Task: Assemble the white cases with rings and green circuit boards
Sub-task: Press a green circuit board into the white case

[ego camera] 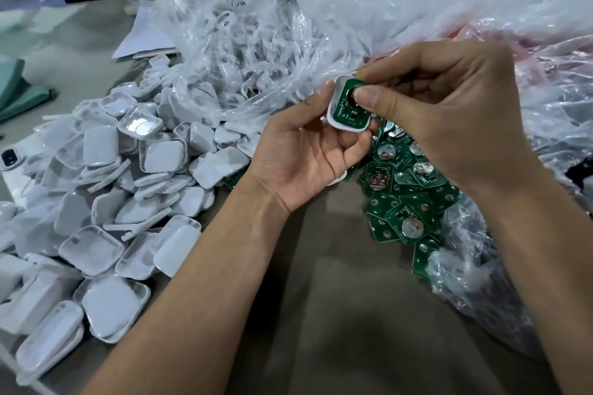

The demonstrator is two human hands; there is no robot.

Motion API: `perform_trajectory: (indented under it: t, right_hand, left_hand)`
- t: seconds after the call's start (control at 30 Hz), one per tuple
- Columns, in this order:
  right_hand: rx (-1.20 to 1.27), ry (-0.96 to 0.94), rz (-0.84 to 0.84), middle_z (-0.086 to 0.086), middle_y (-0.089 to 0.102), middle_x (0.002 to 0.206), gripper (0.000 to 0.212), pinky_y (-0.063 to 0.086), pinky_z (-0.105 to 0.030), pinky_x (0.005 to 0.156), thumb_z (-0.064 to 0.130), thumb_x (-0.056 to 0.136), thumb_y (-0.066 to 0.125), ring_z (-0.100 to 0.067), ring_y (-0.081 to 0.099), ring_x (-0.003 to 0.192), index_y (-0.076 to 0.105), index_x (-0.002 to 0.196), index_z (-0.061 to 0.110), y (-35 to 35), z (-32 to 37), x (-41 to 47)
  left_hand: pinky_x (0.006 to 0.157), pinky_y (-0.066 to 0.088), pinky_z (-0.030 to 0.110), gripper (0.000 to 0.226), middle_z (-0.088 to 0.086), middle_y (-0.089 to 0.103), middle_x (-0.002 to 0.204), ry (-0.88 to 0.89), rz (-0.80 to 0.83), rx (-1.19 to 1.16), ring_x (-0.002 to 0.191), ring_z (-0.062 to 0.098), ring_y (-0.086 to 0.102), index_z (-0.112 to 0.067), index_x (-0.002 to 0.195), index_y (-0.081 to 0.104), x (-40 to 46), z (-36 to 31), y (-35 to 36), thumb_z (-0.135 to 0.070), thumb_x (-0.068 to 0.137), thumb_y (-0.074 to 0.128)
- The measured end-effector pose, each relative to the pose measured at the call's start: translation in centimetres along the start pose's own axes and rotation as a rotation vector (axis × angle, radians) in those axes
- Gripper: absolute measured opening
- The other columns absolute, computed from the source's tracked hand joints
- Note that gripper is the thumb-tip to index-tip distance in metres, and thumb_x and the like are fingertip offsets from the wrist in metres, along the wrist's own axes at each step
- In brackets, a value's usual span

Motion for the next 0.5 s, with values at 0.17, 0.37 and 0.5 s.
perform_trajectory:
  t: [0.17, 0.37, 0.5]
  right_hand:
    - [-0.046, -0.027, 0.012, -0.002, 0.080, 0.089, 0.013, 0.059, -0.060, 0.065, 0.019, 0.085, 0.086, -0.039, 0.073, 0.077, 0.080, 0.096, 0.016, -0.07, -0.10, -0.07]
    - [-0.144, -0.067, 0.007, -0.004, 0.077, 0.087, 0.009, 0.053, -0.051, 0.058, 0.021, 0.089, 0.082, -0.034, 0.068, 0.071, 0.080, 0.097, 0.017, 0.17, 0.10, -0.18]
    - [-0.178, -0.066, -0.003, -0.003, 0.077, 0.089, 0.009, 0.059, -0.042, 0.060, 0.020, 0.090, 0.080, -0.022, 0.068, 0.073, 0.080, 0.098, 0.016, 0.31, 0.21, -0.18]
  left_hand:
    - [0.072, 0.061, 0.031, 0.029, 0.015, 0.068, 0.097, 0.003, 0.003, 0.002, 0.079, 0.027, 0.071, -0.002, 0.105, 0.068, 0.07, 0.06, -0.05, -0.021, 0.083, 0.067]
    - [0.077, 0.061, 0.031, 0.030, 0.012, 0.072, 0.101, 0.006, -0.014, 0.005, 0.084, 0.024, 0.072, -0.004, 0.109, 0.067, 0.14, 0.10, -0.21, -0.020, 0.084, 0.066]
    - [0.078, 0.061, 0.032, 0.032, 0.011, 0.071, 0.101, 0.003, -0.017, 0.000, 0.084, 0.023, 0.071, -0.006, 0.111, 0.064, 0.23, 0.08, -0.27, -0.020, 0.082, 0.068]
Point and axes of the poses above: each hand's wrist, its own x-axis towards the middle knuckle, its own y-axis out of the palm, z = x × y, the point moved 4 cm from there along x, towards the middle knuckle
